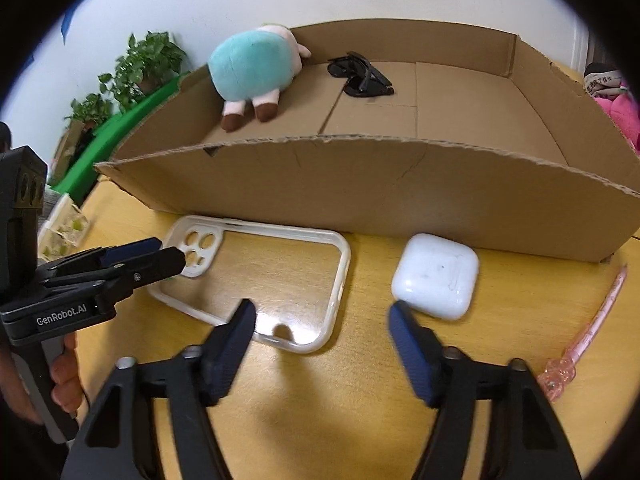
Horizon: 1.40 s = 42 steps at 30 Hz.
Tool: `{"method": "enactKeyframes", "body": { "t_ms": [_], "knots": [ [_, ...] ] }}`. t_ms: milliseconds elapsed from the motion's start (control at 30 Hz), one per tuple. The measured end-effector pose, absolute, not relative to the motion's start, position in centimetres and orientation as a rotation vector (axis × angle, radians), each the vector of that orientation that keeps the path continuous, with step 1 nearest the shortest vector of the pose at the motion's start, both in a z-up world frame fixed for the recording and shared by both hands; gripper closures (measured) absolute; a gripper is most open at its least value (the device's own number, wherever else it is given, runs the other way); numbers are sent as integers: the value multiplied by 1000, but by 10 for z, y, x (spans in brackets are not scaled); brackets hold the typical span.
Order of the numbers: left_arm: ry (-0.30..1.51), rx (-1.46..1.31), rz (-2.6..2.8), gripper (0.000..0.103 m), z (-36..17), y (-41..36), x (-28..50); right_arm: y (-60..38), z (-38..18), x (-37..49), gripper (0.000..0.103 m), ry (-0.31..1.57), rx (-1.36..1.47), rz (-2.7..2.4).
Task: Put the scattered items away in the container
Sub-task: 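Close the left tool on the white frame of the clear phone case, then lift the phone case with the left tool and lower it into the box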
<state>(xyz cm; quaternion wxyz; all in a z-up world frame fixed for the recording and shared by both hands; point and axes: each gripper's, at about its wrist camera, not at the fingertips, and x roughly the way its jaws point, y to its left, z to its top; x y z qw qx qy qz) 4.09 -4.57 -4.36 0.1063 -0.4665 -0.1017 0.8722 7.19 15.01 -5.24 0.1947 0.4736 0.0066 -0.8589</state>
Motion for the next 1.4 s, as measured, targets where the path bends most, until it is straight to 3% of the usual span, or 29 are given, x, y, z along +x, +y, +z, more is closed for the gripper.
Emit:
{"method": "enactKeyframes", "body": {
  "t_ms": [67, 167, 200, 400, 600, 900, 1100, 1400],
  "knots": [
    [-283, -1381, 2572, 71, -43, -45, 41, 146, -52, 71, 53, 67, 1326, -2429],
    [-269, -1402, 2577, 91, -45, -45, 41, 143, -54, 72, 78, 120, 1327, -2452],
    [-263, -1407, 2580, 92, -45, -45, 40, 142, -55, 72, 86, 126, 1327, -2457],
    [-225, -1418, 2605, 95, -45, -43, 43, 146, -54, 74, 97, 129, 1318, -2487],
    [-235, -1343, 2655, 96, -24, -49, 60, 144, -40, 91, 97, 147, 1246, -2499],
    [-184, -1133, 2766, 96, 48, -53, 67, 148, 28, 98, 97, 89, 1040, -2548],
    [-92, -987, 2812, 96, 101, -45, 50, 155, 74, 79, 97, 59, 921, -2598],
    [-110, -923, 2815, 95, 143, -54, -2, 157, 124, 18, 97, 17, 856, -2611]
  ]
}}
